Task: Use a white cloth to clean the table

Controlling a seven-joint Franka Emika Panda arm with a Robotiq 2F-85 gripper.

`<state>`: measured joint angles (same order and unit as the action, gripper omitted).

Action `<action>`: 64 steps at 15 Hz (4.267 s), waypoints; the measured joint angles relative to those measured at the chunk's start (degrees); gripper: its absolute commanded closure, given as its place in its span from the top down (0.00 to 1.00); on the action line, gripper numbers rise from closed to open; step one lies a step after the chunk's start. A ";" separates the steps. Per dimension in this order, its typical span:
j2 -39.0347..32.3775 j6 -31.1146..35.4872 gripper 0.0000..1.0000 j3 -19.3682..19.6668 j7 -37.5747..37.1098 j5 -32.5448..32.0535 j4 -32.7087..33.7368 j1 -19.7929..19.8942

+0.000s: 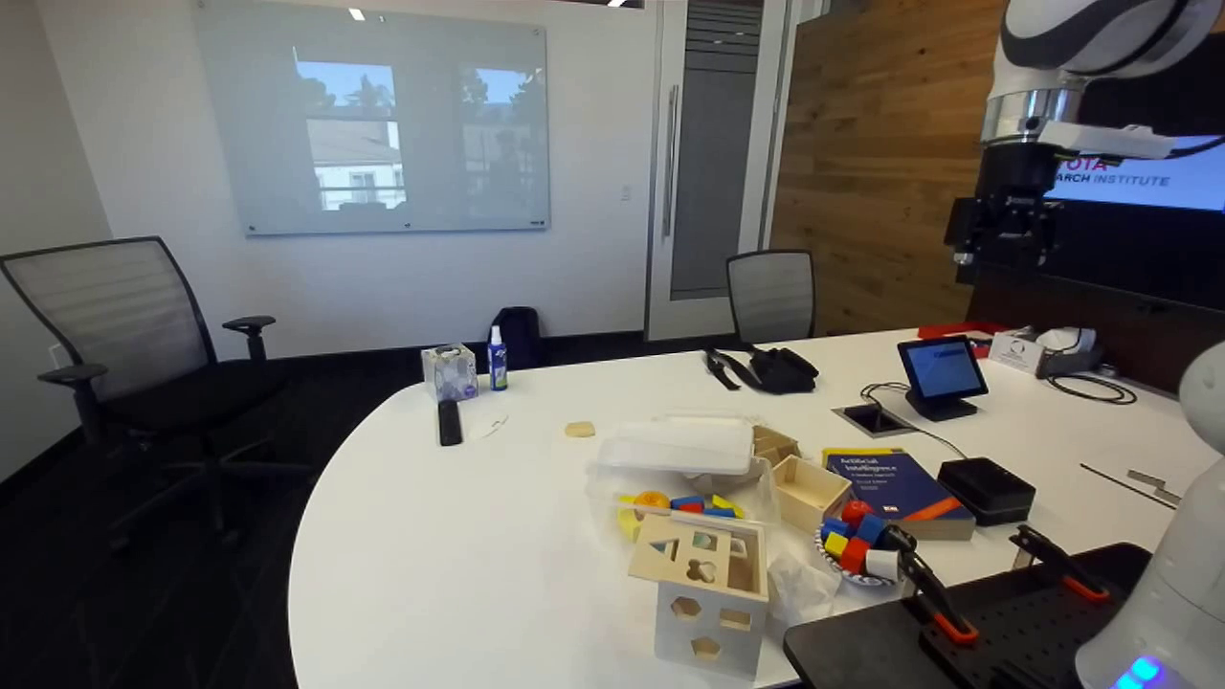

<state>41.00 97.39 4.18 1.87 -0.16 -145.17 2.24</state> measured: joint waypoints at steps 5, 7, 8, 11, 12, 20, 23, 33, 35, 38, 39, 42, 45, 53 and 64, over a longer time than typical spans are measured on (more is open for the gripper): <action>-12.46 10.87 1.00 -4.83 -0.06 -0.08 -1.73 -2.08; -18.95 16.10 1.00 -6.30 -0.06 -0.36 -2.12 -2.88; -22.21 18.71 1.00 -6.92 -0.06 -0.65 -2.22 -3.20; -32.02 26.65 1.00 -8.19 -0.06 -1.30 -2.27 -4.34; -34.86 28.78 1.00 -8.58 -0.09 -1.32 -2.26 -4.74; -50.09 38.75 1.00 -10.99 -5.24 -3.98 -2.26 -9.27; -55.41 42.26 1.00 -10.97 -8.18 -6.86 -1.90 -10.52; -69.52 46.54 1.00 -8.27 -12.11 -11.52 4.22 -16.01; -71.45 46.65 1.00 -7.60 -12.67 -12.32 5.39 -17.19; -73.67 47.56 1.00 -6.73 -13.68 -13.51 6.65 -18.92; -74.20 48.03 1.00 -6.33 -14.08 -14.02 6.90 -19.60; -75.56 49.46 1.00 -4.54 -16.36 -17.06 7.73 -22.29; -76.73 50.63 1.00 -3.48 -17.14 -19.10 8.49 -24.45; -79.48 51.70 1.00 -3.43 -16.97 -19.80 11.04 -26.46; -81.26 52.84 0.05 -2.61 -16.94 -21.67 12.70 -27.71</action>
<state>-40.27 150.23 1.57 -15.07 -21.83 -132.47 -25.47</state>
